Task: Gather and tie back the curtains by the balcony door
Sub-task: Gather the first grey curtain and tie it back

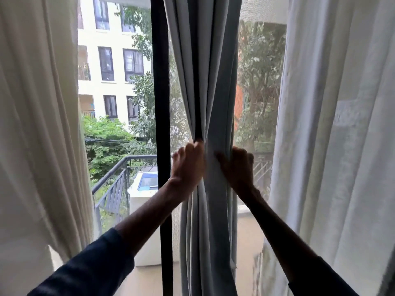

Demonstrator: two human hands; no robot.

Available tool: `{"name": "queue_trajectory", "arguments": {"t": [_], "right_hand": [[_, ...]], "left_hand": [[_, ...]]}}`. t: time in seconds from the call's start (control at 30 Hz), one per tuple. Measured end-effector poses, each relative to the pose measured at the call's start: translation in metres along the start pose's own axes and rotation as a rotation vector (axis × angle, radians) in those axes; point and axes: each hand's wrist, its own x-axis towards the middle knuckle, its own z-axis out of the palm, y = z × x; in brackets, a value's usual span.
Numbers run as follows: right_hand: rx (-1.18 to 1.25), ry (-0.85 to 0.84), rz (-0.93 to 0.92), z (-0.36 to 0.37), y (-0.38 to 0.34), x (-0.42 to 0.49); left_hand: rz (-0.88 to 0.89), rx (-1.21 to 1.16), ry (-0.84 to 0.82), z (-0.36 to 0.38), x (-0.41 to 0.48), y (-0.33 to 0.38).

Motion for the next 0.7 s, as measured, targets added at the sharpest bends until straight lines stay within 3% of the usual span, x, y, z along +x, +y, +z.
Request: {"name": "queue_trajectory", "arguments": {"t": [0.17,0.3,0.43,0.53,0.7], "right_hand": [[0.024,0.019,0.056,-0.003,-0.005,-0.027],[0.126,-0.059,0.064,-0.009,-0.007,-0.058],[0.114,-0.227,0.127,-0.003,0.004,-0.100],[0.114,-0.298,0.116,0.003,0.016,-0.132],[0.034,-0.322,0.179,0.024,0.025,-0.179]], "left_hand": [[0.061,0.197,-0.051,0.006,-0.020,0.014],[0.145,0.295,-0.097,0.026,-0.054,0.008],[0.147,0.196,-0.301,0.044,-0.097,0.007],[0.071,0.057,-0.310,0.051,-0.126,0.001],[0.118,-0.028,-0.397,0.076,-0.162,-0.013]]}}
